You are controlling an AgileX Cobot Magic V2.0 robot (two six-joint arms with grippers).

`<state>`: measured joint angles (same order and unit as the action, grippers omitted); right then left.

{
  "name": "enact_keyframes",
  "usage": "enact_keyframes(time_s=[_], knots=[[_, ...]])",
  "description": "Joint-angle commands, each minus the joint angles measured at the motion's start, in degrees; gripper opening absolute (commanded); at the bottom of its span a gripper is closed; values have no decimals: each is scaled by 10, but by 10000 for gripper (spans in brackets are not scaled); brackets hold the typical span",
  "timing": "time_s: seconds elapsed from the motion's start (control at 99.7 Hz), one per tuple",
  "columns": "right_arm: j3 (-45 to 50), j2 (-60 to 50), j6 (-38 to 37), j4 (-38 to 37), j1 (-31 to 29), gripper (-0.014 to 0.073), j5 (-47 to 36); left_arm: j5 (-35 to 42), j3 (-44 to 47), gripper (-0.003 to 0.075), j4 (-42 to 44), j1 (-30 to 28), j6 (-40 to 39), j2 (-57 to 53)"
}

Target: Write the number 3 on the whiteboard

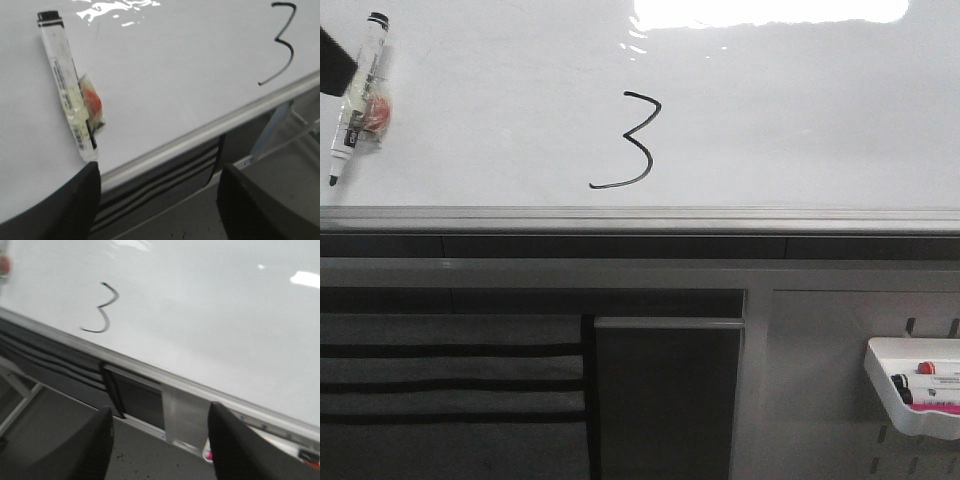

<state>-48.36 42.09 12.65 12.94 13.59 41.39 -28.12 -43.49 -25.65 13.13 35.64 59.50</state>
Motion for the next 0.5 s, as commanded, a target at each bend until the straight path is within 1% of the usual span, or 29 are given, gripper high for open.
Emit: enact_keyframes(time_s=[0.0, 0.04, 0.1, 0.181, 0.261, 0.351, 0.411, 0.491], knots=[[-17, -2, -67, -46, -37, 365, -4, -41, -17, 459, 120, -1, -114, -48], [-17, -2, -72, -49, -55, 365, 11, -70, -17, 459, 192, -1, -170, -67], [-17, -3, -75, -49, -74, 365, 29, -107, -17, 459, 271, -1, -264, -94], [-14, -8, -76, -49, -85, 365, 37, -117, -13, 459, 336, -1, -310, -130], [0, -25, -76, -49, -85, 365, 14, -74, 6, 459, 339, -1, -329, -175], [29, -56, -76, -47, -85, 359, -27, 2, 44, 449, 325, -1, -335, -227], [52, -82, -76, -47, -85, 316, -61, 40, 68, 417, 320, -1, -356, -258], [80, -115, -76, -47, -85, 228, -103, 87, 105, 338, 317, -1, -376, -286]])
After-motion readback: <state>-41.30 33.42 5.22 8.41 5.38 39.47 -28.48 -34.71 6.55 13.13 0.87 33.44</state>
